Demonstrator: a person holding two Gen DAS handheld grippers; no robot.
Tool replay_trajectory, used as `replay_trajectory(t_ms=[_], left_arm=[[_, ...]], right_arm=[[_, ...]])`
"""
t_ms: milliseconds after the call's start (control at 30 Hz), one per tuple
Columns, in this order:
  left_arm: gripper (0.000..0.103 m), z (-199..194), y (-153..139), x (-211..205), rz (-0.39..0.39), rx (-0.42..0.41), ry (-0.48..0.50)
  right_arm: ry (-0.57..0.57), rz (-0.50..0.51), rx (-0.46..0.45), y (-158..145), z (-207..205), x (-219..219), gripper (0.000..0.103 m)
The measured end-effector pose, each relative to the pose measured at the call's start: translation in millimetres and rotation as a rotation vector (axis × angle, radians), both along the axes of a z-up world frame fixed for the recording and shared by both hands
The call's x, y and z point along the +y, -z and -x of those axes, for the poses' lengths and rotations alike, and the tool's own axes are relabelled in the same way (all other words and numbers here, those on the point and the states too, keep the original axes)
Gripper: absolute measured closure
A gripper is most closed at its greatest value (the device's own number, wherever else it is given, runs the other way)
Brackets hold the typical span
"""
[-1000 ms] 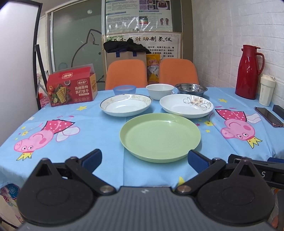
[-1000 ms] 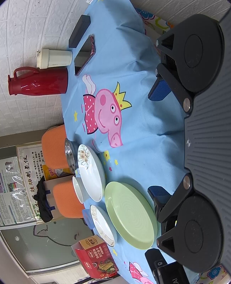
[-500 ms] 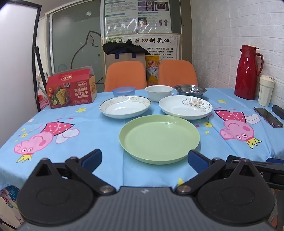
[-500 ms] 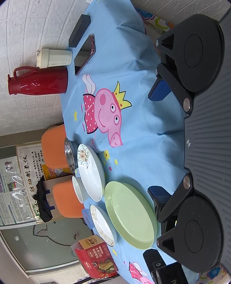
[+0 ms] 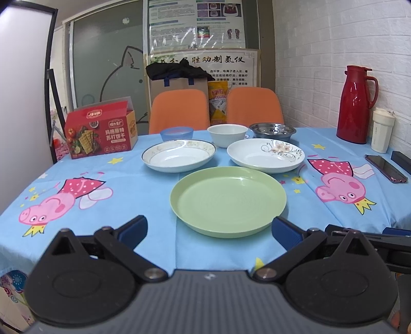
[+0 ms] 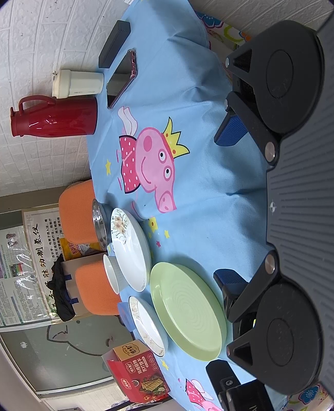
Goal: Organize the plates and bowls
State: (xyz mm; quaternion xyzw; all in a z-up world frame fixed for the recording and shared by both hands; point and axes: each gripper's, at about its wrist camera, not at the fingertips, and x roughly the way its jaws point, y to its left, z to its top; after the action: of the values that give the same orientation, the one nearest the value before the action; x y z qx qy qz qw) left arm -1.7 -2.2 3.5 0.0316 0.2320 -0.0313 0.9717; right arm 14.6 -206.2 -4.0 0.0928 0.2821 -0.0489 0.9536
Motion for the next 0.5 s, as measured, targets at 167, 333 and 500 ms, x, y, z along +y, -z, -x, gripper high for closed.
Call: replay_trajectory(t_ms=[167, 333, 500], left_arm=[[0.001, 0.3, 0.2, 0.1, 0.001, 0.002, 0.001], [0.001, 0.0, 0.3, -0.5, 0.0, 0.002, 0.002], [0.001, 0.3, 0.9, -0.7, 0.001, 0.004, -0.001]], right_arm=[[-0.002, 0.001, 0.003, 1.5, -0.1, 2.2, 0.0], [-0.006, 0.003, 0.008, 2.0, -0.8, 6.0, 0.0], [-0.006, 0.002, 0.01, 1.7, -0.8, 4.6, 0.0]])
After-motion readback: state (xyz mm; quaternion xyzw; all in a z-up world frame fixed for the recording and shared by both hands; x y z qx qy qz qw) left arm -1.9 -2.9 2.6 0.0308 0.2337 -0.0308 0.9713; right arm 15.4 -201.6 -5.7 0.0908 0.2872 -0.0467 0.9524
